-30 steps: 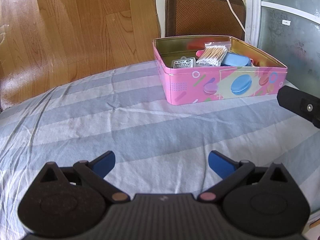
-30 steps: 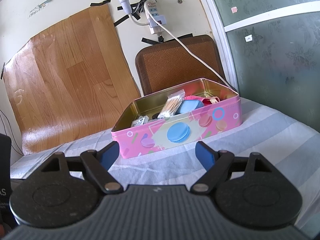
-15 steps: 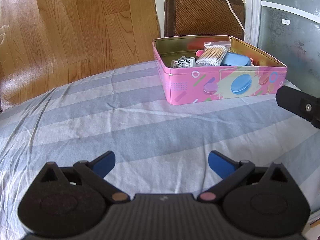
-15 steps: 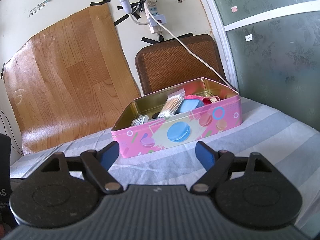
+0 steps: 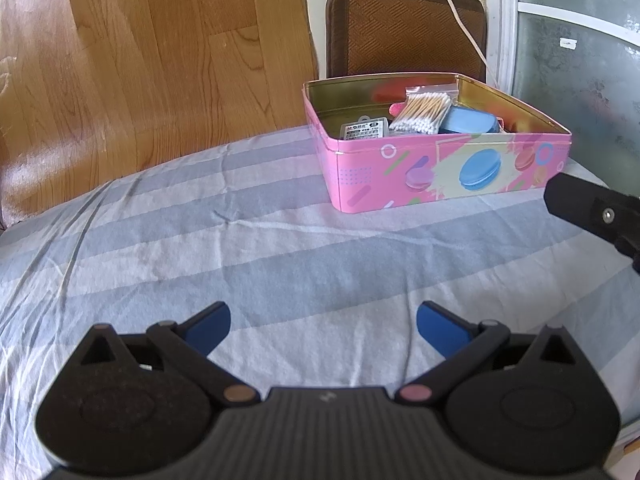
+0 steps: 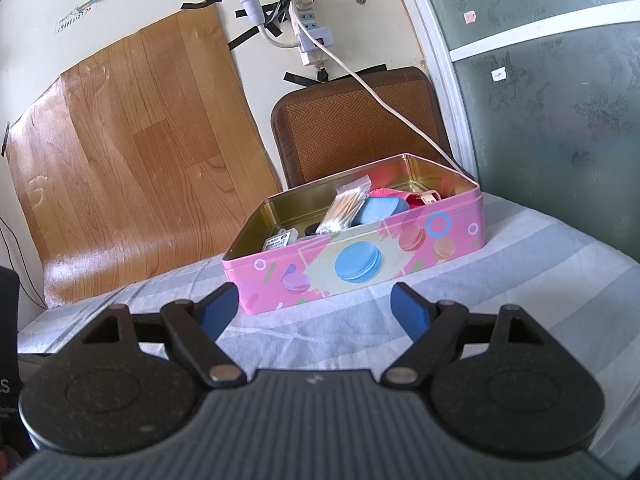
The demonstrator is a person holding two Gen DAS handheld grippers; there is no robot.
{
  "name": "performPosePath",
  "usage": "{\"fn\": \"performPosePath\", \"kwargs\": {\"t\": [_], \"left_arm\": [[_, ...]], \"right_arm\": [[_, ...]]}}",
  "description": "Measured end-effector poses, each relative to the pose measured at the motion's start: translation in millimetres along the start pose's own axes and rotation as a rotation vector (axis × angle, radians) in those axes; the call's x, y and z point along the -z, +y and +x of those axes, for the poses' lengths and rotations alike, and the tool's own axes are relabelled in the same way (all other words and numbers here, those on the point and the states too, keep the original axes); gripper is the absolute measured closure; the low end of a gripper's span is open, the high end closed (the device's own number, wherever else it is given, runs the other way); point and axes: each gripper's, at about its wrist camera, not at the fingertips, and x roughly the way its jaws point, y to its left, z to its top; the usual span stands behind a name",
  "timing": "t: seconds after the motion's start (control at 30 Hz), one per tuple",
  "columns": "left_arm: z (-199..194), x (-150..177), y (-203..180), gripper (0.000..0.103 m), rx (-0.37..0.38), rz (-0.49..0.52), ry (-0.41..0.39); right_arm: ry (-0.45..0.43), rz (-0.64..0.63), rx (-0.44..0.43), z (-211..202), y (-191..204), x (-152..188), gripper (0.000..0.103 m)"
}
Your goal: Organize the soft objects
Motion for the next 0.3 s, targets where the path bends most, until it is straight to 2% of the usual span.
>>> {"fn": "performPosePath", "kwargs": {"t": [0.3], "left_arm": [[-8.5, -1.1, -1.0, 0.000, 0.013, 0.005, -0.058]], "right_arm": [[0.005, -0.004, -0.001, 1.1, 1.6, 0.5, 0.018]]}}
